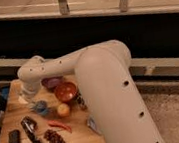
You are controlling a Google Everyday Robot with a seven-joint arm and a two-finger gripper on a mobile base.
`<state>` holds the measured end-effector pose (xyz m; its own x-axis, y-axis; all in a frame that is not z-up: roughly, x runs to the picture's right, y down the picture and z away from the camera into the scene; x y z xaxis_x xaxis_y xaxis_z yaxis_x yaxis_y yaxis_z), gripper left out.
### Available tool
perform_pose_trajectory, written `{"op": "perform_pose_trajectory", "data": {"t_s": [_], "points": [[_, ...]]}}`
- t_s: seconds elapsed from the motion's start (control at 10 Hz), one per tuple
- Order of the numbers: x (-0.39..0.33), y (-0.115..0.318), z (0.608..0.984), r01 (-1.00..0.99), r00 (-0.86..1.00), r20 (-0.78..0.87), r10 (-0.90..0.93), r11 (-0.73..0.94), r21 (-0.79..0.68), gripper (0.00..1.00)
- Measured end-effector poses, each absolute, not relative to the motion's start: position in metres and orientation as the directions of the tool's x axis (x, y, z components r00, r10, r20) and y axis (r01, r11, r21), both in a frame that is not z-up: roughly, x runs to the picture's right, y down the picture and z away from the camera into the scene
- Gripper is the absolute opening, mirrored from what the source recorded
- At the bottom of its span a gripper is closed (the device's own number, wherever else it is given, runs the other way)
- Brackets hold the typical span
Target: Place fork in plastic cup
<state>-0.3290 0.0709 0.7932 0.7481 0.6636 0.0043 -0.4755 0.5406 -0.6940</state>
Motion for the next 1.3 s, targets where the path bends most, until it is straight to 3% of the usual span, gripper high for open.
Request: {"op": "perform_pose_trajectory", "data": {"t_s": [0.5, 0.7, 1.0, 1.1, 1.3], "points": [[-0.308, 0.071, 0.806, -0.518, 0.689, 0.025, 0.724, 0.517, -0.682, 0.06], [-0.302, 0.073, 0.808, -0.529, 0.669, 0.031, 0.743, 0.505, -0.682, 0.18], [-0.3, 0.08, 0.813, -0.534, 0.635, 0.04, 0.772, 0.476, -0.698, 0.5], [-0.303, 0.081, 0.814, -0.528, 0.63, 0.047, 0.775, 0.473, -0.706, 0.55], [-0.31, 0.084, 0.813, -0.513, 0.63, 0.059, 0.774, 0.472, -0.717, 0.56]]}}
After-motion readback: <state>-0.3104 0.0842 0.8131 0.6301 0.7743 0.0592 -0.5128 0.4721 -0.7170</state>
